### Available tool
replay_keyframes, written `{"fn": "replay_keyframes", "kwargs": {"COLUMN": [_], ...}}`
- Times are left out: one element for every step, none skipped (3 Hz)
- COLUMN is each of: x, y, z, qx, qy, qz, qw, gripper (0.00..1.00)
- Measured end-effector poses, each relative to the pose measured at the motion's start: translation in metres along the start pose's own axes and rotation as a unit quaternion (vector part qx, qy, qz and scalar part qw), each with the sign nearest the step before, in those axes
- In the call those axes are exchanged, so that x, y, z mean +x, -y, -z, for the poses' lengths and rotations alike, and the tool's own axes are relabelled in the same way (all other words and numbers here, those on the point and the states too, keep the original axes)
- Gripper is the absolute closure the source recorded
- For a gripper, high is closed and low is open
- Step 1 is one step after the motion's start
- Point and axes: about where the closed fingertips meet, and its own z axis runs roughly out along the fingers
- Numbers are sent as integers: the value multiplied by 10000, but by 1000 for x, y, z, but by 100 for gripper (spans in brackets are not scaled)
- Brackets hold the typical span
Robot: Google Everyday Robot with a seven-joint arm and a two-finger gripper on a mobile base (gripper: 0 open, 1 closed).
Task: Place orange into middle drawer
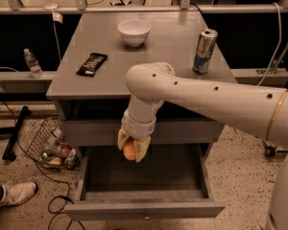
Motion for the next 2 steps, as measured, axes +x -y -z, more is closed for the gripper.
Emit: {"fn": "replay_keyframes", "kwargs": {"x": [0, 3], "y": [0, -6], "z": [0, -16], "qx": [0, -91], "qy": [0, -102], "qz": [0, 81], "qw": [10000, 9999], "gripper": [100, 100]}}
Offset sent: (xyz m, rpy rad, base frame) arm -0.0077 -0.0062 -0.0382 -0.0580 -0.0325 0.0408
